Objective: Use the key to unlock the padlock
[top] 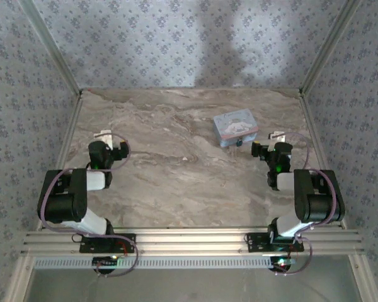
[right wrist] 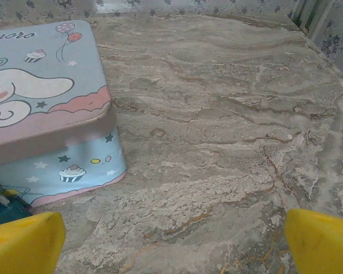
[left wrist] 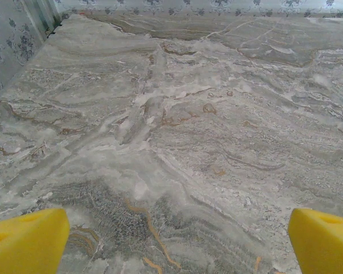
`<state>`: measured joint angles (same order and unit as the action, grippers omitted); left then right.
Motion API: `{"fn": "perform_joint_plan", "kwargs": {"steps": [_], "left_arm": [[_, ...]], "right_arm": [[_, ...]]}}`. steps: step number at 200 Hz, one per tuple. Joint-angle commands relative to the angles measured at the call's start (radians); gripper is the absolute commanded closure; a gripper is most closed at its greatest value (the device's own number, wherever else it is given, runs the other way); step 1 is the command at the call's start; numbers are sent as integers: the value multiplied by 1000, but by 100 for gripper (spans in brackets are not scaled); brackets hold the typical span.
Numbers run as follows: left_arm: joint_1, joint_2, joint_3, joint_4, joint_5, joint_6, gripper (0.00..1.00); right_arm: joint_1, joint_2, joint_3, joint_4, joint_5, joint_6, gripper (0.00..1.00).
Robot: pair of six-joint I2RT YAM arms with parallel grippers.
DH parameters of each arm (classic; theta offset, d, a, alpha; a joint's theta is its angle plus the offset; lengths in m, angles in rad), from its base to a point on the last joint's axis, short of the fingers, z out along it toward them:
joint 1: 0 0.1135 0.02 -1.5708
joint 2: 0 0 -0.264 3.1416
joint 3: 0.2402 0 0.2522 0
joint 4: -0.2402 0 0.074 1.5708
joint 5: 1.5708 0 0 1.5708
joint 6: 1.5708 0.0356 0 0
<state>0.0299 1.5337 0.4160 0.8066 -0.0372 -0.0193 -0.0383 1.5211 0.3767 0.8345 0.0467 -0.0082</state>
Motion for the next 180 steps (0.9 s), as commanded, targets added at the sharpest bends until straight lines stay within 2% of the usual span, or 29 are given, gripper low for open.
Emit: {"fn": "perform_joint_plan", "kwargs": {"steps": [1,180], "left_arm": [[-7,-1,1,-1,11,-1,2],[-7,-9,-13,18,3,-9,2]], "right_arm": [[3,4,0,14,21,7,0],[6,-9,-1,5,47,13,0]]}}
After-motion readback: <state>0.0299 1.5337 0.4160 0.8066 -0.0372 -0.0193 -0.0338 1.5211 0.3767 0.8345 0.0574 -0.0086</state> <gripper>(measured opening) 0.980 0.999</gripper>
